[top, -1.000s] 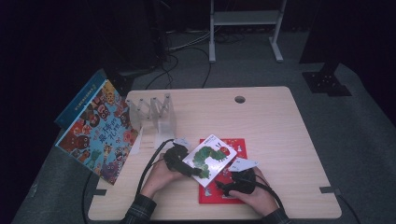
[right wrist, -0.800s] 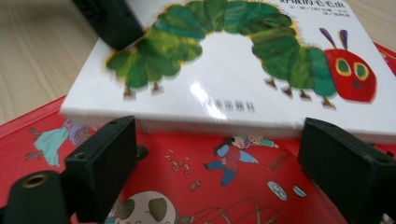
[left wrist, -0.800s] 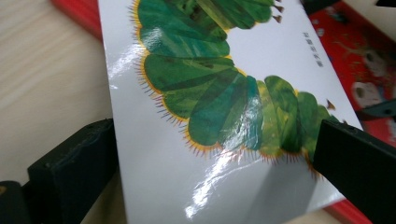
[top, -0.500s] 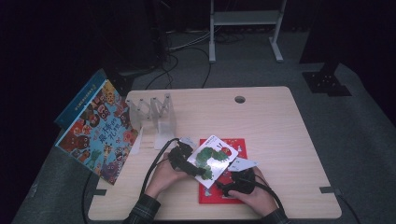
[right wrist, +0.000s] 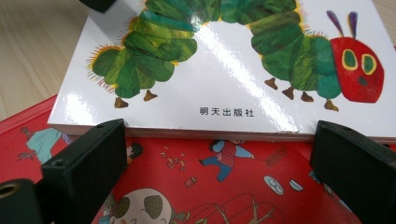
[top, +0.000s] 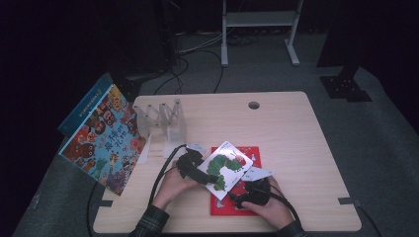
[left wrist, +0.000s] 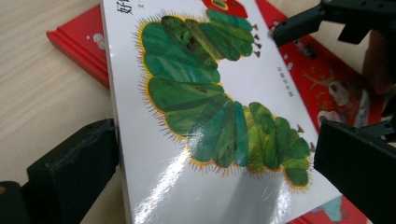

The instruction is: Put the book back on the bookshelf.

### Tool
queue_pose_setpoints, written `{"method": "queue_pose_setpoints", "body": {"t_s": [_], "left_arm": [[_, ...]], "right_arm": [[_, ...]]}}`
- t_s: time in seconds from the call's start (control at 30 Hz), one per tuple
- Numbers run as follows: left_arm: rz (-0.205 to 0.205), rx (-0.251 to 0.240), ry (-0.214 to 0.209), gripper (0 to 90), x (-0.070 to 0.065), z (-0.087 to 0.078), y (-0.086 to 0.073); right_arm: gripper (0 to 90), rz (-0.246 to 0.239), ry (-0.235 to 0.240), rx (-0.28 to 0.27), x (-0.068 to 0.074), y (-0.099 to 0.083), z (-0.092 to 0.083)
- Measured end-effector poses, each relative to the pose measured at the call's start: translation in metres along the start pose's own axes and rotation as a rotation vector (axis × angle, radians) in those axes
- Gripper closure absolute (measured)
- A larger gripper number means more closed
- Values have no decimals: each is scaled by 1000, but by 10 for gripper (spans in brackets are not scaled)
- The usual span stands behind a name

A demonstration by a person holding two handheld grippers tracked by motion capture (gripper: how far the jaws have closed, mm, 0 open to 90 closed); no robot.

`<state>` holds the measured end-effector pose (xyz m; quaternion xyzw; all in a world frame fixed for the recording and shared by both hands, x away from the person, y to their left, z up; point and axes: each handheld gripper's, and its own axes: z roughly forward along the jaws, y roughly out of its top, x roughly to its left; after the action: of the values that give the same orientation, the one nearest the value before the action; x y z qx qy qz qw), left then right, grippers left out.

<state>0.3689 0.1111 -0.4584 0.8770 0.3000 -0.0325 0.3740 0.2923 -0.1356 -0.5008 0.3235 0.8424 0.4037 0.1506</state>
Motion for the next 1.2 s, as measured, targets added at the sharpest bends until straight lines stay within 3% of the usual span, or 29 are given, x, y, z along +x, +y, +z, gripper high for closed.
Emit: {"method": "queue_pose_setpoints", "body": {"t_s": [0.13,0.33,0.5,0.63,0.77,0.83,0.9,1.03,1.2], "left_arm": [[-4,-45,-17,0,-5,-8,3],[39,-89,-39,10,-15,-23,11],[59,-164,-85,100,-22,-37,13],[89,-169,-87,144,-28,-41,17],[98,-199,-141,199,-31,-46,19],[120,-171,-163,242,-34,-41,20],[139,-133,-153,264,-39,-31,20],[132,-131,-168,296,-42,-23,22],[157,-103,-140,468,-46,-18,29]], "right_arm": [[19,3,-1,1,0,0,0],[6,10,-2,7,0,-1,-1],[4,6,-3,7,0,-2,-2],[4,3,-4,8,-1,-2,-3],[4,5,-3,8,0,-3,-3],[4,9,-8,5,0,-3,-3],[6,6,-8,7,-1,-4,-4],[5,5,-8,4,-1,-4,-4],[5,6,-7,3,-1,-5,-5]]}}
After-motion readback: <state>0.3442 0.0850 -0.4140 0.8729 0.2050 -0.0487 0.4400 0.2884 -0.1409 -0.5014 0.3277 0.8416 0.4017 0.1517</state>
